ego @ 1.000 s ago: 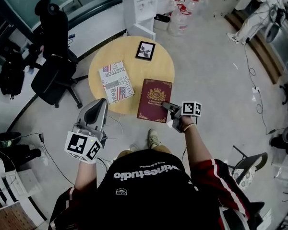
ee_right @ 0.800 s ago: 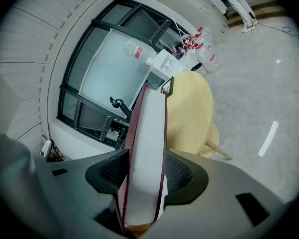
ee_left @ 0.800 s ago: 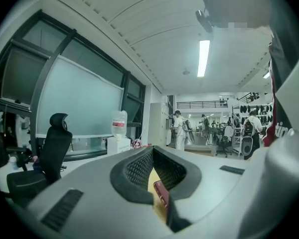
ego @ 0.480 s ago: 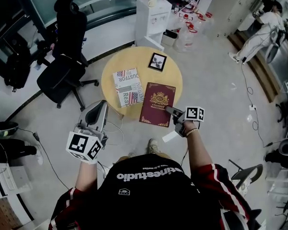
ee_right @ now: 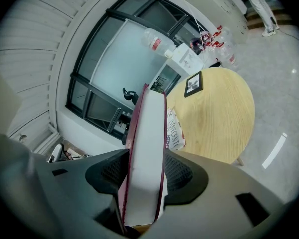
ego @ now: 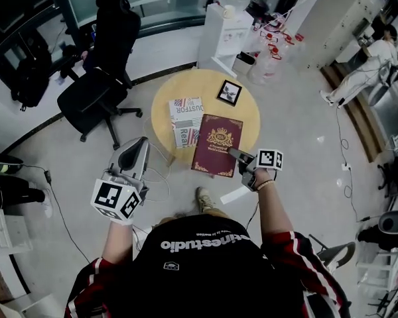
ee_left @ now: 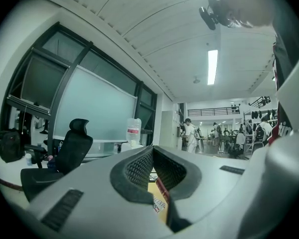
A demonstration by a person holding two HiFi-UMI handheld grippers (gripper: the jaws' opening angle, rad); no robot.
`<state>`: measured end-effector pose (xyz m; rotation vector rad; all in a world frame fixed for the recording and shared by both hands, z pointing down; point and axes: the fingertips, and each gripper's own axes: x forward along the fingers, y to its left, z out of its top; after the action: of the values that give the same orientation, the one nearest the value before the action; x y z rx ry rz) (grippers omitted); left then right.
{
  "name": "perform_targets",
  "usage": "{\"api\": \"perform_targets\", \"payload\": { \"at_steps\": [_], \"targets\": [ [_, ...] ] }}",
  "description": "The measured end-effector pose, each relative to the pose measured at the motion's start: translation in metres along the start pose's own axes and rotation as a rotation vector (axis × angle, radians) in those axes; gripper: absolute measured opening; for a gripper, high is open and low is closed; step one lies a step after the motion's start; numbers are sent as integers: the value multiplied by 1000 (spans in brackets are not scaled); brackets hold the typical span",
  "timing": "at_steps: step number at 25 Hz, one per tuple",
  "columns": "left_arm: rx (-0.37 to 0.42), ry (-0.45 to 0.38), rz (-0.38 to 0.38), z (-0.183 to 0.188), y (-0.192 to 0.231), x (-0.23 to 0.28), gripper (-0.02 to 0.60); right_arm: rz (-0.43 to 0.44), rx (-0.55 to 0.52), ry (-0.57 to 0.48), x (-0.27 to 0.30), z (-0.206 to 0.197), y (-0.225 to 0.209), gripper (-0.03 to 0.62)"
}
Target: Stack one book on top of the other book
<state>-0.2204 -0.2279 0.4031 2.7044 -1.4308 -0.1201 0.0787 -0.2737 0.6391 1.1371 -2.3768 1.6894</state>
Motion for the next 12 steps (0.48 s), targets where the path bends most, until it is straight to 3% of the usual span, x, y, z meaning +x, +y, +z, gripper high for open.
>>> {"api": "perform_targets", "payload": {
  "at_steps": [12],
  "targets": [
    [18, -3, 104, -1, 20, 25, 17, 42, -54, 141, 58, 39, -4, 238]
  ]
}}
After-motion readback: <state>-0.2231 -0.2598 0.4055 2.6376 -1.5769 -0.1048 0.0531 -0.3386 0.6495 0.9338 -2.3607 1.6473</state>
